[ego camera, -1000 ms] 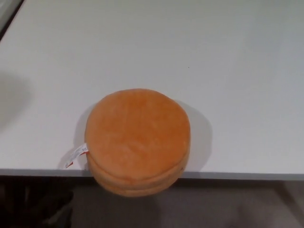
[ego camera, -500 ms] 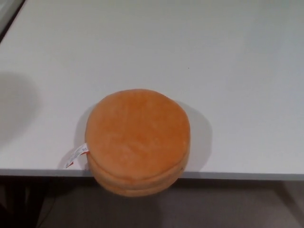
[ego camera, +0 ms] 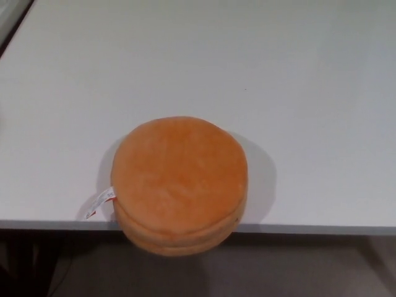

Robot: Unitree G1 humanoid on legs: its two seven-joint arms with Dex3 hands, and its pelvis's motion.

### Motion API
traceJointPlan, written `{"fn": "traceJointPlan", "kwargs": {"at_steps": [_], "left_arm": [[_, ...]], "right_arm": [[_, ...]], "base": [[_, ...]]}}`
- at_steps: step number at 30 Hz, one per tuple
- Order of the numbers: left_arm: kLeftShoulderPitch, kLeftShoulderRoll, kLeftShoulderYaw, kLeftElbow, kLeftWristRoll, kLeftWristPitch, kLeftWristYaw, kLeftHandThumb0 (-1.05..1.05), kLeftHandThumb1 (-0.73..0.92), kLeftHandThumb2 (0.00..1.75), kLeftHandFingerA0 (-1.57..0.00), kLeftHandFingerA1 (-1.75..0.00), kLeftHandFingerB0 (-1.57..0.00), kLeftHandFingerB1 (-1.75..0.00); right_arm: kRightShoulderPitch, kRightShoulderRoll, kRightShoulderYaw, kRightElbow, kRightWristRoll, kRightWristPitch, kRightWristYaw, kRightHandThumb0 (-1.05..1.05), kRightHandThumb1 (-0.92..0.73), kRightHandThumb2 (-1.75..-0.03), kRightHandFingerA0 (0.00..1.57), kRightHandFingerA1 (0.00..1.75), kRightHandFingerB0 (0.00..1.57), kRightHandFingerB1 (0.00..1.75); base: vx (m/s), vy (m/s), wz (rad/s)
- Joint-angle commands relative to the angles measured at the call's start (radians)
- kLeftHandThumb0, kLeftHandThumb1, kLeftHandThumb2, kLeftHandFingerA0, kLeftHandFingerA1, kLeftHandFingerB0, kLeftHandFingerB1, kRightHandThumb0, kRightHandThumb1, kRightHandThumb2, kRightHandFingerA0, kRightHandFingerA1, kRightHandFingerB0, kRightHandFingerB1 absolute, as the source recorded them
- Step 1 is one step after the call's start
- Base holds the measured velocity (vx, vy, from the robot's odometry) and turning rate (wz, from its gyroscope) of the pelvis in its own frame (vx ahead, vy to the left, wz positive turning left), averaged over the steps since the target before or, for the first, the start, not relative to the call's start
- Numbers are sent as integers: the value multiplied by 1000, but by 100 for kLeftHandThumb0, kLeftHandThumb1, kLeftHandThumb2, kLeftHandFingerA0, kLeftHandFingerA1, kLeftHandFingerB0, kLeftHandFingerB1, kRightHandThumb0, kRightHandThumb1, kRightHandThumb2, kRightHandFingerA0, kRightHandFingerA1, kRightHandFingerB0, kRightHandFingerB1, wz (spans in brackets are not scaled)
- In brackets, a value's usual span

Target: A soft plate is kept in the center of the table close to the robot and the robot uses its left hand to pick up the plate, turns it upside down and places it back on the table

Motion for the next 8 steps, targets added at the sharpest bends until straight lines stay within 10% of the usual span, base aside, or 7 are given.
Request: {"fn": "traceJointPlan", "kwargs": {"at_steps": [1,8], "left_arm": [[3,-68,99,330,37,-745,-123,-93,86,67,-39,-47,-27,-33],[-17,-57,96,374,71,-762,-96,-94,85,67,-42,-47,-29,-33]], "right_arm": [[9,-22,-18,20,38,0,17,-70,-86,-66,61,48,44,33],[23,-18,-19,5,34,-11,10,-70,-86,-67,61,50,43,33]], "base": [[0,0,0],[0,0,0]]}}
